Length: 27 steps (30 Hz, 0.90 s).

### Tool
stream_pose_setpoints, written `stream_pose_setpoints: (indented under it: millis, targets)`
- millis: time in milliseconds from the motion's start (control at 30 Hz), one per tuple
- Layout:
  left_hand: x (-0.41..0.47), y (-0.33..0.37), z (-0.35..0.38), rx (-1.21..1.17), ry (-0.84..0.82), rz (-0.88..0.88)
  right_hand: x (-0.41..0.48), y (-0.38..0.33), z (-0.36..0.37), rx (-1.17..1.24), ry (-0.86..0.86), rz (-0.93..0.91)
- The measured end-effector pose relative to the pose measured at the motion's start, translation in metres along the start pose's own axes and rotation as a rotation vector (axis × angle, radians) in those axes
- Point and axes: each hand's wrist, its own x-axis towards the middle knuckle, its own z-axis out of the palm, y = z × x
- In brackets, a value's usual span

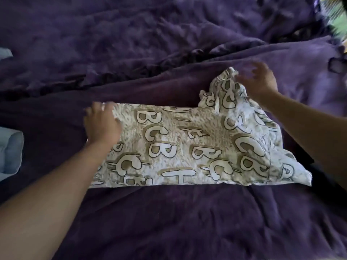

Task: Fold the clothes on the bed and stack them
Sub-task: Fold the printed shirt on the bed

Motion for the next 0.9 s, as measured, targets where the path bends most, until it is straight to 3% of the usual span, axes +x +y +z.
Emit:
stream_pose_setpoints:
  millis: [133, 233, 300, 367, 467, 567, 667, 733, 800, 900]
  targets:
    - [-0.032, 0.034, 0.044, -0.03, -0.256, 0.28, 0.018, 0.009, 0.018, 0.053, -0.16, 0.142]
    - [-0.036, 0.037, 0.069, 0.008, -0.413, 0.287, 0.027, -0.004, 0.026, -0.041, -0.289, 0.247]
    - [-0.03, 0.034, 0.071, 0.003, -0.437, 0.258, 0.026, -0.013, 0.018, -0.04, -0.29, 0.19]
    - [-0.025, 0.032, 0.064, -0.061, -0.458, 0.211, 0.009, -0.019, -0.006, 0.03, -0.196, -0.07]
    - [-0.024, 0.037, 0.045, -0.18, -0.344, 0.164, -0.05, -0.001, -0.04, -0.212, -0.173, -0.644]
    - [-0.031, 0.06, 0.028, -0.22, -0.146, 0.239, -0.109, 0.055, -0.046, -0.513, -0.29, -0.906]
    - [-0.046, 0.105, 0.019, -0.259, 0.011, 0.477, -0.134, 0.129, -0.036, -0.773, -0.526, -0.842]
    - [-0.064, 0.14, 0.021, -0.261, 0.072, 0.696, -0.14, 0.151, -0.031, -0.774, -0.598, -0.73]
    - [-0.089, 0.17, 0.031, -0.245, 0.021, 0.922, -0.145, 0.143, -0.033, -0.505, -0.446, -0.557]
    - [-0.122, 0.193, 0.053, -0.123, -0.214, 1.051, -0.14, 0.128, -0.054, -0.297, 0.054, -0.2]
